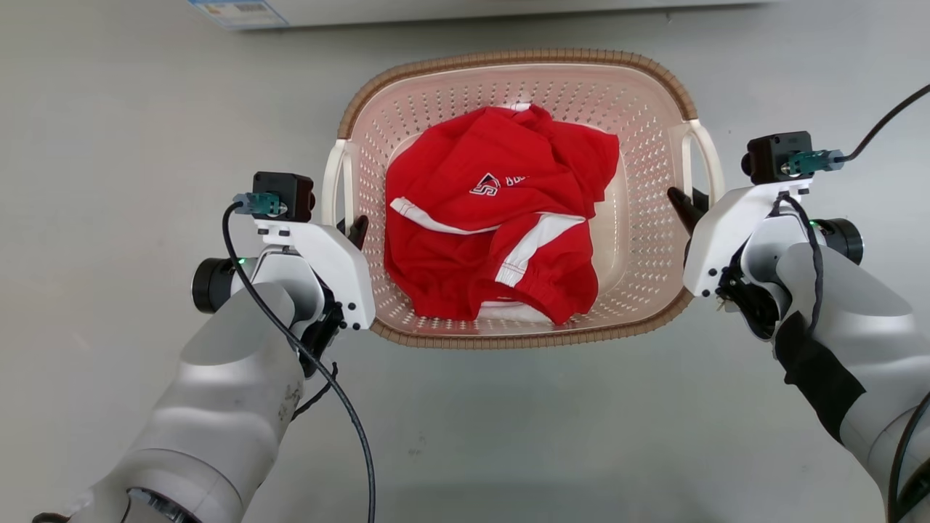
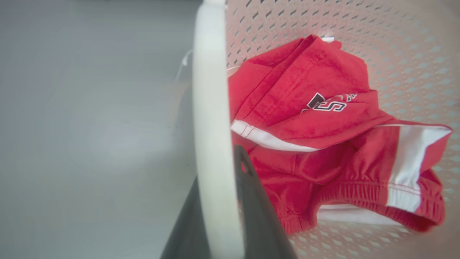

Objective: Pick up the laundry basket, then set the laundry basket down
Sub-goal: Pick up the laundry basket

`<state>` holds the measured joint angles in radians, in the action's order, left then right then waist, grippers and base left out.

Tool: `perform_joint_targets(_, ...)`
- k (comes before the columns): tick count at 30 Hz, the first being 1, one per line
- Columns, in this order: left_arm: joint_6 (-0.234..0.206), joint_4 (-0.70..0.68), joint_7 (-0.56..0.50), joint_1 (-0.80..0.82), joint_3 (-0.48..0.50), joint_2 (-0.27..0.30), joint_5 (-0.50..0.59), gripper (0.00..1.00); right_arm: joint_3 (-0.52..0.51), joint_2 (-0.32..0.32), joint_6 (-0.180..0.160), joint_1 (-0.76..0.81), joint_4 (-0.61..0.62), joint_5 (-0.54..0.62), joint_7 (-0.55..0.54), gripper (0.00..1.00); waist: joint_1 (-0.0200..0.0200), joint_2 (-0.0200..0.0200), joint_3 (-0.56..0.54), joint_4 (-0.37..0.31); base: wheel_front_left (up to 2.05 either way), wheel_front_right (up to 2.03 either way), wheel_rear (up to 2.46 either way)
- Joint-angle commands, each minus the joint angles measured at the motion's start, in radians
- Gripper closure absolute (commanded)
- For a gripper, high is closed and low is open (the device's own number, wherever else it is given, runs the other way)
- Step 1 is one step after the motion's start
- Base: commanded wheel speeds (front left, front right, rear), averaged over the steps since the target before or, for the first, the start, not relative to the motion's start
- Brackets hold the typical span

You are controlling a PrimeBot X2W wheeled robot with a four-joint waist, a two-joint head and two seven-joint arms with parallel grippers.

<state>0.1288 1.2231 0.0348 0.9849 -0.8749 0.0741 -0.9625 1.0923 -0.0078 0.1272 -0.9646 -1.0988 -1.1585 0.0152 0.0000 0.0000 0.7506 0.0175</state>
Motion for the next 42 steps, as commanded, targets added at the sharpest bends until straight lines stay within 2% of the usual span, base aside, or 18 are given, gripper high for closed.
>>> perform_joint_targets(1, 0.002, 0.019, -0.003, -0.033, 0.009, 0.092, -0.005, 1.00, 0.009, -0.056, 0.003, 0.032, -0.033, -0.002, -0.004, 1.00, 0.0000, 0.0000, -0.028, -0.005, 0.00, 0.00, 0.00)
perform_joint_targets(17, 0.002, 0.027, -0.092, -0.119, -0.029, 0.125, -0.067, 1.00, 0.067, -0.043, 0.003, 0.079, -0.101, -0.051, -0.104, 1.00, 0.0000, 0.0000, -0.194, -0.023, 0.00, 0.00, 0.00)
perform_joint_targets(42, 0.002, 0.021, -0.198, -0.310, -0.067, 0.190, -0.172, 1.00, 0.150, -0.043, 0.003, 0.251, -0.055, -0.153, -0.178, 1.00, 0.0000, 0.0000, -0.545, -0.039, 0.00, 0.00, 0.00)
